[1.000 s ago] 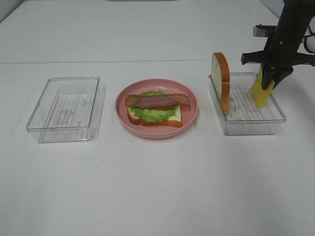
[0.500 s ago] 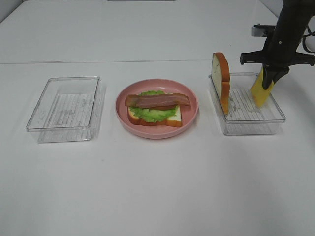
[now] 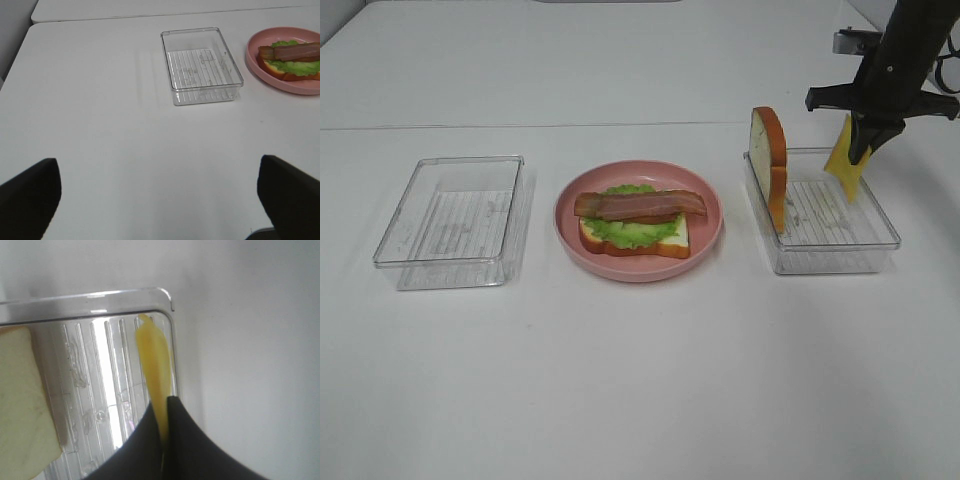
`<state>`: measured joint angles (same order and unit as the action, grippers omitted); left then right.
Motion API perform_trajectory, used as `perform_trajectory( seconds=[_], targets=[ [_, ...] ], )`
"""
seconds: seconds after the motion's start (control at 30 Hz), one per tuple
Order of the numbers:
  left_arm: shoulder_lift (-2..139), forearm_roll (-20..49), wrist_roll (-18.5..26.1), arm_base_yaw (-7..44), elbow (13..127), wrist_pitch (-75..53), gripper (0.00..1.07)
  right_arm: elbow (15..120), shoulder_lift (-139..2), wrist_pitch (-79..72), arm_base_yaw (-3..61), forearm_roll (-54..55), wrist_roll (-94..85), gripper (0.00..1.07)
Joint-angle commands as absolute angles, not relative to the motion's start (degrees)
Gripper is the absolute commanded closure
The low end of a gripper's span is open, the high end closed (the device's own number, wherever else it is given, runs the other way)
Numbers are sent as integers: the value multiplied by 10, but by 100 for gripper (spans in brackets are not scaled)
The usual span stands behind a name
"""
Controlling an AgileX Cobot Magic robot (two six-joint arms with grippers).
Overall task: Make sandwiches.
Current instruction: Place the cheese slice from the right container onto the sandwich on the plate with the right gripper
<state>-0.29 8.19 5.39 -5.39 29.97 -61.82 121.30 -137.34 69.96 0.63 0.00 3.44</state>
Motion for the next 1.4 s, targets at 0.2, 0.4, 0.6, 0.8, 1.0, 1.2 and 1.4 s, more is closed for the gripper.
perform_trajectory(
  seconds=[0.2,0.4,0.6,0.8,1.0,1.2,1.4],
  targets=[
    [-13,88,48,-50,299,-616,7,1215,-1353,761,6,4,34,107],
    [-13,88,48,-50,299,-616,7,1214,-1293,761,6,5,45,107],
    [-13,88,48,-50,299,-616,7,1181,-1236,761,6,13,55,107],
    [-13,89,48,-50,299,-616,7,1097,-1163,716,7,51,46,107],
    [-13,89,48,-50,299,-616,7,978,-1070,645,8,209,-36,107],
    [-13,89,48,-50,299,-616,7,947,-1052,645,21,324,-96,107],
    [-13,89,48,-50,299,-616,7,947,-1054,622,70,353,-117,107]
  ],
)
